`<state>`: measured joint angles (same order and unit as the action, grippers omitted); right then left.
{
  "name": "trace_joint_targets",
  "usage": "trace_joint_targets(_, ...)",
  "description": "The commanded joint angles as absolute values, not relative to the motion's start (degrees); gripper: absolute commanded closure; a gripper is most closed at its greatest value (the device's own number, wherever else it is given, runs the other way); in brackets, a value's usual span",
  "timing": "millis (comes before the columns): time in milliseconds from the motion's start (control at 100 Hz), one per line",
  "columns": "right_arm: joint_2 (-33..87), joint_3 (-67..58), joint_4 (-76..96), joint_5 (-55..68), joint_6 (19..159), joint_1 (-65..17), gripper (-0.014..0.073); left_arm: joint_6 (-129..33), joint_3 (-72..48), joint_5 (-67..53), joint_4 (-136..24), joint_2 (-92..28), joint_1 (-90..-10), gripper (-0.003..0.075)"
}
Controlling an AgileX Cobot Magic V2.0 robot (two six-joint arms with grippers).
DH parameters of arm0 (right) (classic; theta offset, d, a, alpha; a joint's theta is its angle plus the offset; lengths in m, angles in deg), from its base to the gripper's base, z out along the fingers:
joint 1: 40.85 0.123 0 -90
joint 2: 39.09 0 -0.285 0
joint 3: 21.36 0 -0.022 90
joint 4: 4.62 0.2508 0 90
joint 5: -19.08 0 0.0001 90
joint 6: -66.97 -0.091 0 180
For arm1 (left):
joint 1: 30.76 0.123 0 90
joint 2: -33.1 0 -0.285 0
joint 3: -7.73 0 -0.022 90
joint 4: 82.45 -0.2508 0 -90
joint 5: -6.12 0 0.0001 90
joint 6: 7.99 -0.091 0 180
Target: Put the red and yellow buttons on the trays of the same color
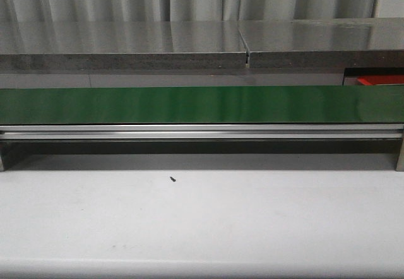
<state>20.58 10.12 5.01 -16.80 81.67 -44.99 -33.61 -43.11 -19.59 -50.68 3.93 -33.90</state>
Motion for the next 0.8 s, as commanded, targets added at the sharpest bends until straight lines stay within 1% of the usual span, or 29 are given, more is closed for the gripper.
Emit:
trace_joint_targets(0,20.14,8.83,5.25,-13.27,82.29,-44.96,0.0710,-33.48,-41.58,-15.73,-49.16,3.58,-34.41,0.0739)
trace_joint_targets(220,20.14,8.83,5.25,-13.27,82.29,-44.96,0.0710,-33.48,-41.58,-16.13,-49.16,3.58,-34.41,0.0736)
trace_joint_targets(290,20.14,8.83,5.25,-13.27,82.29,-44.96,0.0710,-33.48,-41.58,-16.40,-49.16,3.58,-34.41,0.0705)
trace_joint_targets(360,20.14,8.83,5.25,-13.27,82.29,-44.96,0.0710,-33.48,-41.20,-17.00,-49.16,3.58,-34.41,0.0622)
trace_joint_targets(410,20.14,8.83,5.25,-13.27,82.29,-44.96,0.0710,-32.49,-40.78,-17.13,-49.16,3.42,-34.41,0.0534)
trace_joint_targets(460,20.14,8.83,5.25,-13.27,82.29,-44.96,0.0710,-31.23,-40.24,-17.26,-49.16,2.67,-34.41,0.0414)
trace_joint_targets(480,20.14,8.83,5.25,-13.27,82.29,-44.96,0.0710,-30.67,-39.93,-17.40,-49.16,2.45,-34.41,0.0384)
trace_joint_targets(490,20.14,8.83,5.25,-13.27,82.29,-44.96,0.0710,-30.48,-39.72,-17.40,-49.16,2.19,-34.41,0.0353)
trace_joint_targets(530,20.14,8.83,5.25,-13.27,82.29,-44.96,0.0710,-29.99,-39.24,-17.40,-49.16,1.45,-34.41,0.0271)
trace_joint_targets(580,20.14,8.83,5.25,-13.27,82.29,-44.96,0.0710,-29.99,-38.33,-17.40,-49.54,0.05,-34.41,0.0201)
trace_joint_targets(630,20.14,8.83,5.25,-13.27,82.29,-44.96,0.0710,-29.99,-37.36,-17.40,-50.00,-1.48,-34.41,0.0167)
trace_joint_targets(790,20.14,8.83,5.25,-13.27,82.29,-44.96,0.0710,-27.17,-32.58,-17.40,-53.77,-8.90,-34.41,0.0163)
